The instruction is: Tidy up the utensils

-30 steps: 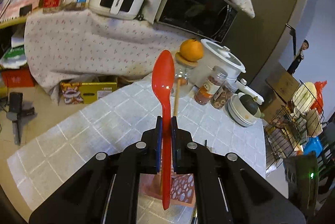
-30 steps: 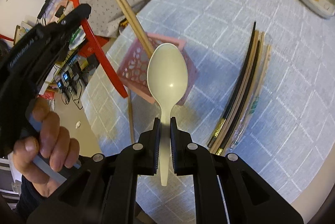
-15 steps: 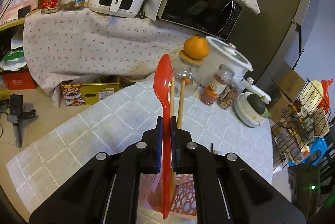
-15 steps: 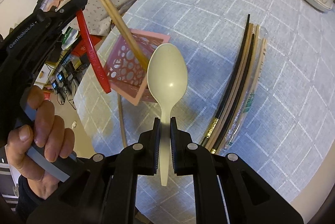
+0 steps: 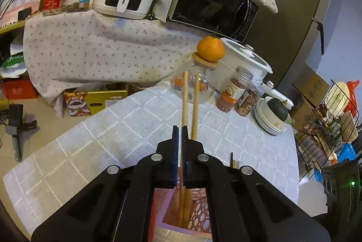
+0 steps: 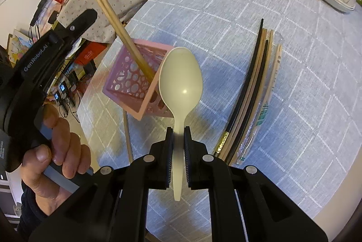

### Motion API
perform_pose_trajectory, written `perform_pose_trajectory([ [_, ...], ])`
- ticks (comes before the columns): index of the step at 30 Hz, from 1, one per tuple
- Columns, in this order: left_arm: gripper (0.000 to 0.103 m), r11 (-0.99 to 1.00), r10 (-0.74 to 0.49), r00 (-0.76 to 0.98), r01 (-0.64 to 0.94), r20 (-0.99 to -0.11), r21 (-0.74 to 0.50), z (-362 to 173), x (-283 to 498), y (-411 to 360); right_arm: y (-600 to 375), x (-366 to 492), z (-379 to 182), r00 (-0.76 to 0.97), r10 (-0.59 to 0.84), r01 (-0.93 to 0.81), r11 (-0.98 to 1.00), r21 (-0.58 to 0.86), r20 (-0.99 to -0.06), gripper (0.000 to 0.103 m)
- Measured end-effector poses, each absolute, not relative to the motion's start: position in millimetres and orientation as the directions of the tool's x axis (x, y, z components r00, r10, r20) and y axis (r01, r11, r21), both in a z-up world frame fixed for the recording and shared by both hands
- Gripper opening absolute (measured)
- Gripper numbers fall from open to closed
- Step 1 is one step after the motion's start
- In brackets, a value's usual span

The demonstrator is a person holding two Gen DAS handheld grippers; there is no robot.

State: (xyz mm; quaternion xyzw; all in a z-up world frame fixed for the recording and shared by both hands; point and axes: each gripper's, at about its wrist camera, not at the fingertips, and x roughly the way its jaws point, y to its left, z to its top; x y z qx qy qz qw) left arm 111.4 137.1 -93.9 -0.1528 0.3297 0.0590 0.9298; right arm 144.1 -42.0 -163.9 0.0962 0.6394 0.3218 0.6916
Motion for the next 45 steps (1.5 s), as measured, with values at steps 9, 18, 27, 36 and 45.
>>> perform_pose_trajectory([
  [9, 0.002, 0.880, -0.061, 0.731, -0.281, -0.680, -0.382, -88.1, 105.6, 172.9, -47.4, 146.7, -155.5, 0.005, 0.584, -0.325, 0.768, 0.551, -0.811, 0.010],
  [18, 0.027, 0.853, -0.134, 0.271, -0.457, -0.953, -0.250, -178.7, 133.2, 224.1, -49.4, 148.9, -158.7, 0.013, 0.580, -0.308, 0.777, 0.548, -0.815, 0.010],
  [27, 0.036, 0.923, -0.148, 0.258, -0.311, -0.955, -0.228, -183.5, 149.6, 193.2, -51.5, 152.5, -167.3, 0.007, 0.567, -0.295, 0.788, 0.540, -0.823, 0.010],
  [36, 0.036, 0.964, -0.086, 0.190, -0.230, -0.978, -0.129, -203.5, 153.9, 175.0, -53.0, 154.7, -168.7, 0.015, 0.567, -0.287, 0.791, 0.540, -0.823, 0.010],
  [45, 0.005, 0.978, -0.059, 0.244, -0.178, -0.968, -0.105, -202.9, 152.1, 160.6, -53.8, 155.9, -167.0, 0.026, 0.568, -0.287, 0.793, 0.538, -0.823, 0.010],
])
